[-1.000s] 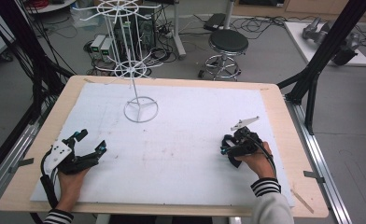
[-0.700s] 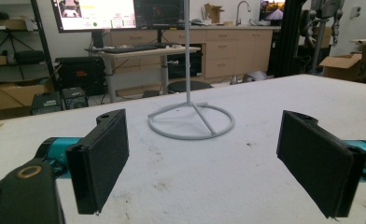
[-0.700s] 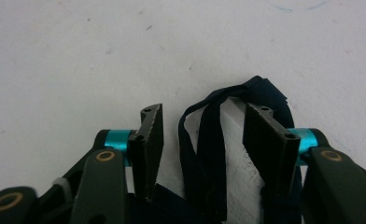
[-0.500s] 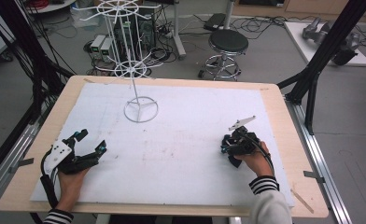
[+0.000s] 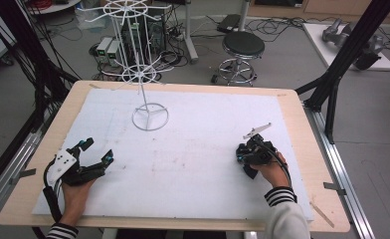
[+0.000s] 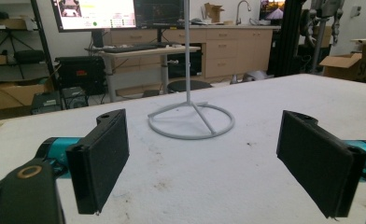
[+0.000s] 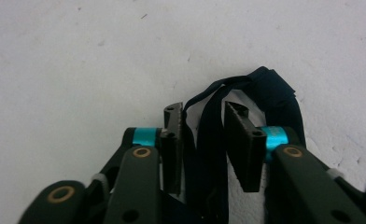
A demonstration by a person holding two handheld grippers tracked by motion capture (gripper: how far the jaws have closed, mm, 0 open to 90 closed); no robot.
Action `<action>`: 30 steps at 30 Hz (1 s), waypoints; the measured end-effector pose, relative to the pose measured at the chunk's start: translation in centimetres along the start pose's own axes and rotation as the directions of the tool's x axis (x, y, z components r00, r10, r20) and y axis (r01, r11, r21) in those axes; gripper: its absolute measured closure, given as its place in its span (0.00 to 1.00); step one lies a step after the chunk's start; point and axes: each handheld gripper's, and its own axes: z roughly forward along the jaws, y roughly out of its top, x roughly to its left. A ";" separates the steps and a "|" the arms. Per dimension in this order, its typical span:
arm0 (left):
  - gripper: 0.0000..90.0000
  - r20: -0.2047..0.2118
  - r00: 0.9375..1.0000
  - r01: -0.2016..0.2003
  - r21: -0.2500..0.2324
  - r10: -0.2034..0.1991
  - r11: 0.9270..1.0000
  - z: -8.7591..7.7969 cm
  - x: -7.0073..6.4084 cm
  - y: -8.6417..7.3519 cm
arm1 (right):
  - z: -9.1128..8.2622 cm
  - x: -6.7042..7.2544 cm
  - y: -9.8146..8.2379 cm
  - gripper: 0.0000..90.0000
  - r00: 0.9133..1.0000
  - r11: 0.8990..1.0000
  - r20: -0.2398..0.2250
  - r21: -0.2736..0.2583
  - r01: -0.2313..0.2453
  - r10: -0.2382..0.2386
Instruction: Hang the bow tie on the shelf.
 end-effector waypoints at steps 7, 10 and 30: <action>0.19 0.000 1.000 0.000 0.000 0.000 1.000 0.0 0.0 0.0 | -0.1 -0.1 0.0 0.93 1.000 1.000 -0.006 0.008 -0.019 0.019; 0.19 0.000 1.000 0.000 0.000 0.000 1.000 0.0 0.0 0.0 | -0.2 0.0 0.0 0.98 1.000 1.000 0.006 0.014 -0.018 0.018; 0.19 -0.001 1.000 -0.003 0.002 0.003 1.000 0.0 0.0 0.0 | -1.6 0.9 0.5 0.98 1.000 0.993 0.015 -0.121 -0.012 0.014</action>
